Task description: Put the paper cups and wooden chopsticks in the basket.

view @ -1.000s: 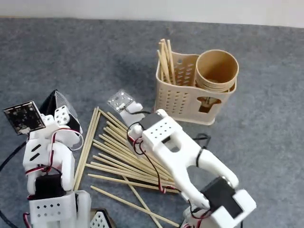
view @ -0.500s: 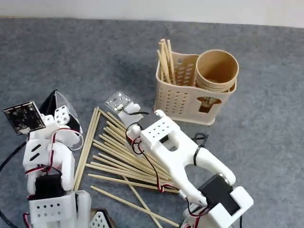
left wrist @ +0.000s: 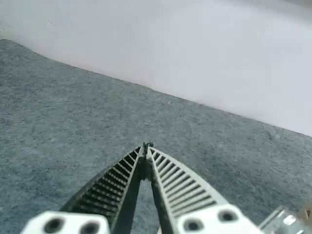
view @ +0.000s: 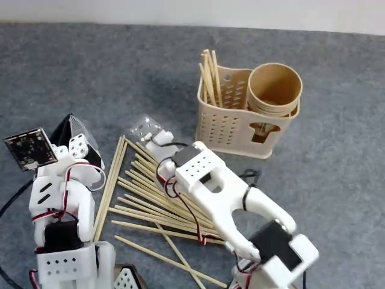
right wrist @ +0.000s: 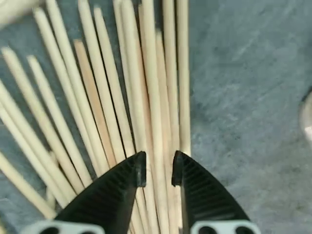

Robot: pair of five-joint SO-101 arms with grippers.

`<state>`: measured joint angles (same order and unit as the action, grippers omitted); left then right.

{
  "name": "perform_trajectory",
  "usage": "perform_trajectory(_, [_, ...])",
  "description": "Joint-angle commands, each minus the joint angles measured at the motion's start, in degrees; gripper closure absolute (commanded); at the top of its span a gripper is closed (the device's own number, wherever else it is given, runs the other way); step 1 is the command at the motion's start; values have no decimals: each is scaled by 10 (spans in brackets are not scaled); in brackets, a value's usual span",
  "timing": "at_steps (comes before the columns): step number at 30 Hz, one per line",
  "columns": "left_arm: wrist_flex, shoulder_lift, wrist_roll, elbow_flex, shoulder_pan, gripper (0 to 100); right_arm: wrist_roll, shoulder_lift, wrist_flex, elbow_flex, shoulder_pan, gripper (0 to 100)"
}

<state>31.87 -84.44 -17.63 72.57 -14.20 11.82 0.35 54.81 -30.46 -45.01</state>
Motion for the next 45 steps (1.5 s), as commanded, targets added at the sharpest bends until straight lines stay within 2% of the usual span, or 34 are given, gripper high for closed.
perform_trajectory(1, [-11,-6,-4,-7,-6,992,4,22,-7,2,-6,902])
perform_trajectory(10, [-11,-6,-4,-7,-6,992,4,7,-7,-1,-4,908])
perform_trajectory(15, [-11,-6,-4,-7,-5,992,5,-20,-6,-1,-4,995])
perform_trajectory(35, [-11,-6,-4,-6,-5,992,2,-175,94,-4,-3,993])
perform_trajectory(45, [-12,-6,-4,-6,-5,992,-110,-305,94,-20,18,993])
